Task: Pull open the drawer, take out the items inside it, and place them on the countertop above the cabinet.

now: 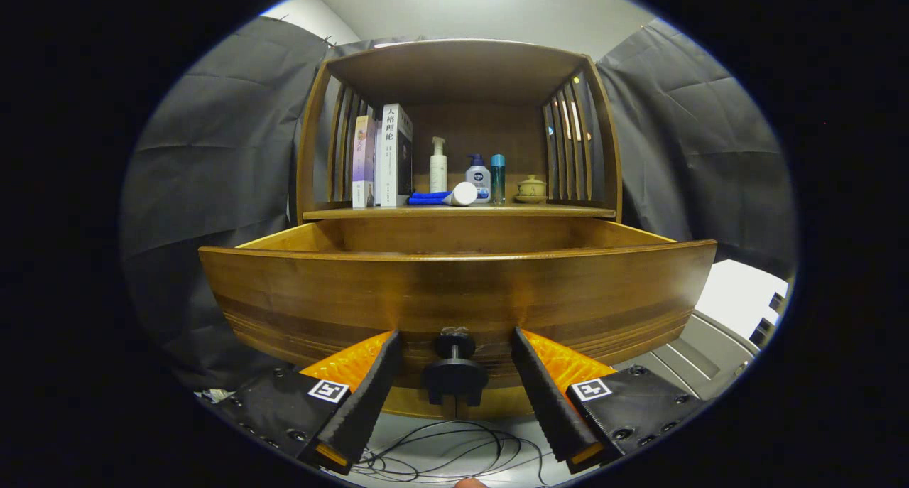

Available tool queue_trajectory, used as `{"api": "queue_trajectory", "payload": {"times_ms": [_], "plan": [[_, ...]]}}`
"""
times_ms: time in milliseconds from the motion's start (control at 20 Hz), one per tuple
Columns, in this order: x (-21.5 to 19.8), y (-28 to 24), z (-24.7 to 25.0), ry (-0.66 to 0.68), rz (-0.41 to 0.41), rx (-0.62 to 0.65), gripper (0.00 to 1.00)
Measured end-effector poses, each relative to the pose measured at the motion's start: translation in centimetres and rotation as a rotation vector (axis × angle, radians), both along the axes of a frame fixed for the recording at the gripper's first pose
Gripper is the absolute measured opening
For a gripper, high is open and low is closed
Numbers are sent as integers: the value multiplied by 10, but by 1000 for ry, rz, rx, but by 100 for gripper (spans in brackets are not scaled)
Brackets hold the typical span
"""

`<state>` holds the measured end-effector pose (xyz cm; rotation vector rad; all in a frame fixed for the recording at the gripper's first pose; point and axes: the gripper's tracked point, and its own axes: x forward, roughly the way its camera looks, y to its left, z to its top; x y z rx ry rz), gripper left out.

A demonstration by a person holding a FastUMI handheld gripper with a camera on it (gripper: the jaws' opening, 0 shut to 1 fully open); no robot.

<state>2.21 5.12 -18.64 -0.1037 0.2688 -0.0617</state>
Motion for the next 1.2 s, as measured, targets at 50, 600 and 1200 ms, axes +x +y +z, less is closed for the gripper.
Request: {"api": "queue_trajectory", "payload": {"times_ms": [50, 600, 1200], "plan": [[3, 0, 0, 2, -1, -4, 98], [56, 0, 8, -2, -9, 12, 98], [97, 0, 3, -11, -27, -2, 98]]}}
